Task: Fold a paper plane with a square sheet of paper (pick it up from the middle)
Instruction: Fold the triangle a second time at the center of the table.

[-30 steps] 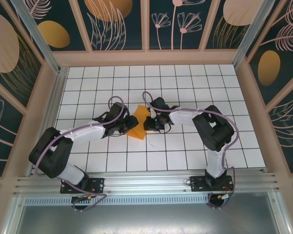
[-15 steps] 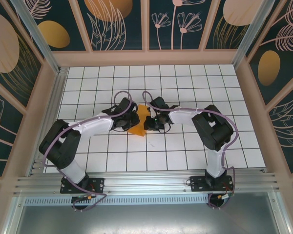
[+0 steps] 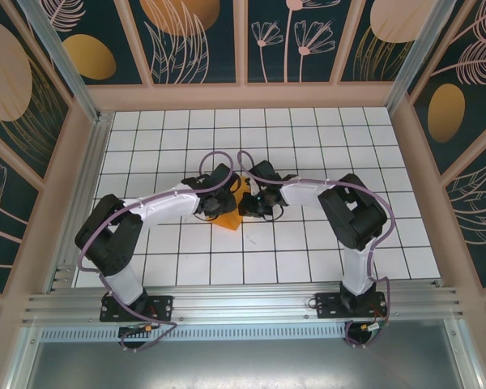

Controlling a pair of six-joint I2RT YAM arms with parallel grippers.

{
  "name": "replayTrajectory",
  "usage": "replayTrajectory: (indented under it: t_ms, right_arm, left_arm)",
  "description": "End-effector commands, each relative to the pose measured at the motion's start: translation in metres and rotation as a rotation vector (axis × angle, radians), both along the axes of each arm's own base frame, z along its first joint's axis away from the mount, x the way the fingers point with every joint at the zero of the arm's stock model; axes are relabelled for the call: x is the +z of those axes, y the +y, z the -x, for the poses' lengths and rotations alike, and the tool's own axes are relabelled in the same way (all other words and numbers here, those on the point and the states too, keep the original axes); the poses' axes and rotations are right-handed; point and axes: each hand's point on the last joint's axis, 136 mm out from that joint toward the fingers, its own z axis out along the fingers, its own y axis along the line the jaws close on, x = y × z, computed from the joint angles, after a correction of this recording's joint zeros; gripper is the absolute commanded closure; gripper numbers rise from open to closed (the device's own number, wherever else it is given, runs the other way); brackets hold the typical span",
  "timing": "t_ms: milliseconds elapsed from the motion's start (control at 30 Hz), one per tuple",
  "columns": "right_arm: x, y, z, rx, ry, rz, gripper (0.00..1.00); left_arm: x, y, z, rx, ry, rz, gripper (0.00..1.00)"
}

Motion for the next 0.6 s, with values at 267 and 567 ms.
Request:
replayTrajectory:
  t_ms: [267,567]
  right_arm:
    - [-0.043,-0.021,0.019,-0.026,0.108,0.097,0.83]
    - [-0.003,-0.002,0.001,-0.046,0.065,-0.076,0.83]
  left_arm:
    - [0.001,0.027,-0.004,0.062,-0.061,-0.122,0.79]
    - [-0.005,0.032,-0.003,0.025,-0.064,-0.161,1.0]
